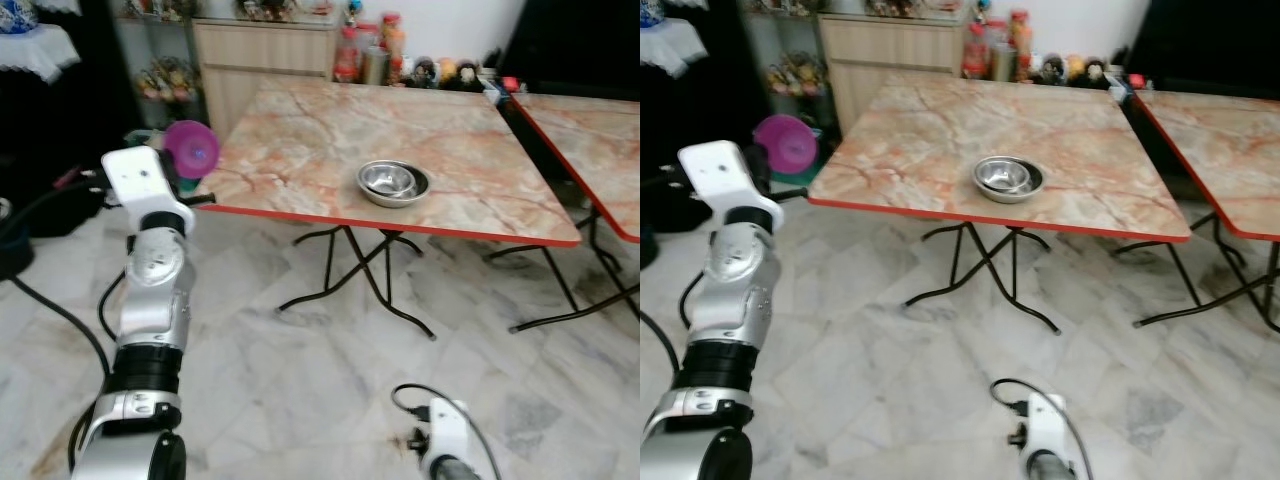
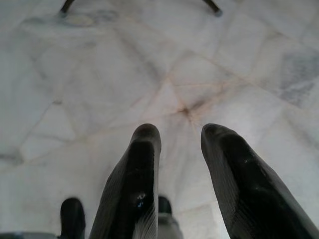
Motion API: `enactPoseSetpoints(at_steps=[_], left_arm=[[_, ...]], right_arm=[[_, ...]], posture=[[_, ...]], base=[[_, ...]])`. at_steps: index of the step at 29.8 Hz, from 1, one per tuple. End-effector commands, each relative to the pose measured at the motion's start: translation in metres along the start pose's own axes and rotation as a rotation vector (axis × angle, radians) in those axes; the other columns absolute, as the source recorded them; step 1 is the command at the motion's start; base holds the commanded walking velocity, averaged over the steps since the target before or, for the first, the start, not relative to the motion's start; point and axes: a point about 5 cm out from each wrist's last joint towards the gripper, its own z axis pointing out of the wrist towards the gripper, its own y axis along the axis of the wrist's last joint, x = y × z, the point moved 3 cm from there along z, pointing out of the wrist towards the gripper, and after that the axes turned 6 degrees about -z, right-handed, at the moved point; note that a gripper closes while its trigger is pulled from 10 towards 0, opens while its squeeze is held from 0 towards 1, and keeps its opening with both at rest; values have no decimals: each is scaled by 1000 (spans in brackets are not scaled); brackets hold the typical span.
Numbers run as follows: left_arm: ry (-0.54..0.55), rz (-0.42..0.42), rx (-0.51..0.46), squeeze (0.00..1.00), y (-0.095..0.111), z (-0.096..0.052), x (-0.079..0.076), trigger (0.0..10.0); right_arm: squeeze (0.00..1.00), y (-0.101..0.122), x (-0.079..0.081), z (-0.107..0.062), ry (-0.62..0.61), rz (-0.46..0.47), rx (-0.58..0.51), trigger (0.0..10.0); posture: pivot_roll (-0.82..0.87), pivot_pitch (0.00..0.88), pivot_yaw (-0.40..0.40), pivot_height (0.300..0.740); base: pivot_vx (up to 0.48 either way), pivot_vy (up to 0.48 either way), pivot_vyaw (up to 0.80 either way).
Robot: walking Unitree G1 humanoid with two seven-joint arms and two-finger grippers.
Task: Setting the table
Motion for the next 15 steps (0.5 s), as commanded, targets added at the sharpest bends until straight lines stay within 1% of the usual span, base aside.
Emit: enactPoseSetpoints(at_steps=[1,15], left_arm=[[-38,-12,-10,0,3,1,-15,10000],[-50,-12,-6,0,3,1,-17,10000]], right_arm=[[0,1,-12,0,-27,-8,-7,10000],[0,-3,-11,0,-31,-15,10,10000]], posture=[[53,0,-28,740],[54,0,-22,740]], base=[[322,0,0],[319,0,0]])
